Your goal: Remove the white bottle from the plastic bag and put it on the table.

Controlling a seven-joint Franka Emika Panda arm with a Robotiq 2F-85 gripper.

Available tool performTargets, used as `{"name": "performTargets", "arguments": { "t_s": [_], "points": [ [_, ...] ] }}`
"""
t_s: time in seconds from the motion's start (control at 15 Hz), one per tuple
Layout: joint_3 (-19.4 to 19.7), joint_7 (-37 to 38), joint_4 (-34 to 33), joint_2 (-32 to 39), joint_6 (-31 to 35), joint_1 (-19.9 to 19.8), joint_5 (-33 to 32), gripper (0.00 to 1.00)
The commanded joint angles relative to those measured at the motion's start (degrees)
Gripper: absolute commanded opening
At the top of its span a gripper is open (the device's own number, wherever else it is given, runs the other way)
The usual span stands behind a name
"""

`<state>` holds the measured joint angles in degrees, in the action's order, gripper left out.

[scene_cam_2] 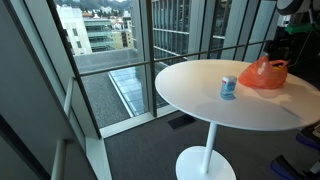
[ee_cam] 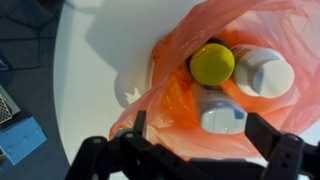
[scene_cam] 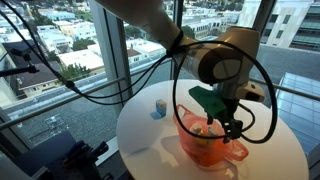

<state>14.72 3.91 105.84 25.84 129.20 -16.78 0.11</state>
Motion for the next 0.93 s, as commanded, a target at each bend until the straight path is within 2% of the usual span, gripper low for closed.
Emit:
{"name": "performTargets", "arguments": {
  "t_s": [0.0, 0.33, 0.87],
  "points": [
    [-0.01, 2.52, -3.66, 3.24, 0.16, 0.11, 0.27, 1.00],
    [-0.39, 3.00, -5.64, 5.42, -0.26, 0.31, 0.35, 1.00],
    [-1.06, 2.70, -5.32, 4.51, 0.14, 0.97, 0.29, 1.00]
  ]
}}
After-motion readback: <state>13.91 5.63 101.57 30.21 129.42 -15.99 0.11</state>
